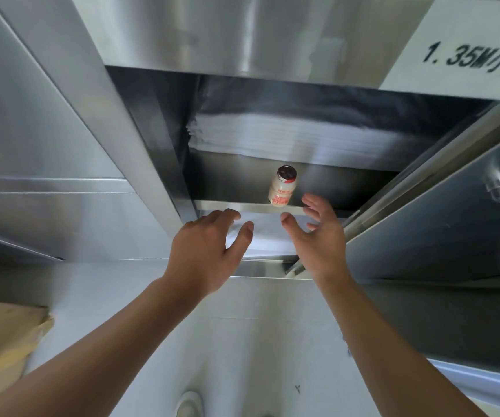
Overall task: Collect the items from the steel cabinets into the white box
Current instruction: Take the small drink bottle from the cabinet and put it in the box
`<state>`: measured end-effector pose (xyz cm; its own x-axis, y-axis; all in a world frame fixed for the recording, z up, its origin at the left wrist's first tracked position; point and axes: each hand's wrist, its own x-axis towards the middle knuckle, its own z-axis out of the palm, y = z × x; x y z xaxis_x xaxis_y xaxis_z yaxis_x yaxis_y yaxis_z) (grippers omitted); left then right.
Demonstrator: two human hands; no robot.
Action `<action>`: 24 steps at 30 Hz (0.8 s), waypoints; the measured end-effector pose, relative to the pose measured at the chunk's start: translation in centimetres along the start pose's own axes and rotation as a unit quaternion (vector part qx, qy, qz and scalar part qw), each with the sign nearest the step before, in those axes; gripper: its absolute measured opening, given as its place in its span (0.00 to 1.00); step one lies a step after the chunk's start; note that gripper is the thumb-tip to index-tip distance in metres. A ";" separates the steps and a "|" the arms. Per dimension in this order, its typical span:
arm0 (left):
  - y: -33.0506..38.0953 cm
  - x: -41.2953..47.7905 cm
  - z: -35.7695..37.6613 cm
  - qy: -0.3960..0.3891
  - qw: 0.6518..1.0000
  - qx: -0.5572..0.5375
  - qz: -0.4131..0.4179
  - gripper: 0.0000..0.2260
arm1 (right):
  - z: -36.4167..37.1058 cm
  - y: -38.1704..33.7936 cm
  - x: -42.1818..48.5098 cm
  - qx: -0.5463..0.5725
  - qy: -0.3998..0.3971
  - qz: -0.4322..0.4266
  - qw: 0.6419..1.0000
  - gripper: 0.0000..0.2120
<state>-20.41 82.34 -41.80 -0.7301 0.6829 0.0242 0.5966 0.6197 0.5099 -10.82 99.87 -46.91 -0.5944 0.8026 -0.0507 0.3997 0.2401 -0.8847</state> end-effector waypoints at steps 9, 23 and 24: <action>-0.8 0.2 0.6 -0.001 1.000 -0.020 -0.022 0.28 | 3.1 -0.5 3.5 0.000 0.026 -0.050 0.998 0.20; 0.1 -3.8 -3.6 -0.041 0.999 0.010 -0.034 0.27 | -1.0 -2.9 -4.0 0.022 -0.011 -0.036 0.999 0.12; 0.5 -4.4 -4.6 -0.040 0.999 0.014 -0.033 0.26 | -1.9 -3.9 -5.0 0.028 -0.010 -0.038 0.999 0.12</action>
<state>-18.41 77.88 -37.70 -0.7394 0.6688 -0.0777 0.5586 0.6737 0.4838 -8.15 95.97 -42.31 -0.6357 0.7719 0.0087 0.3134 0.2684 -0.9109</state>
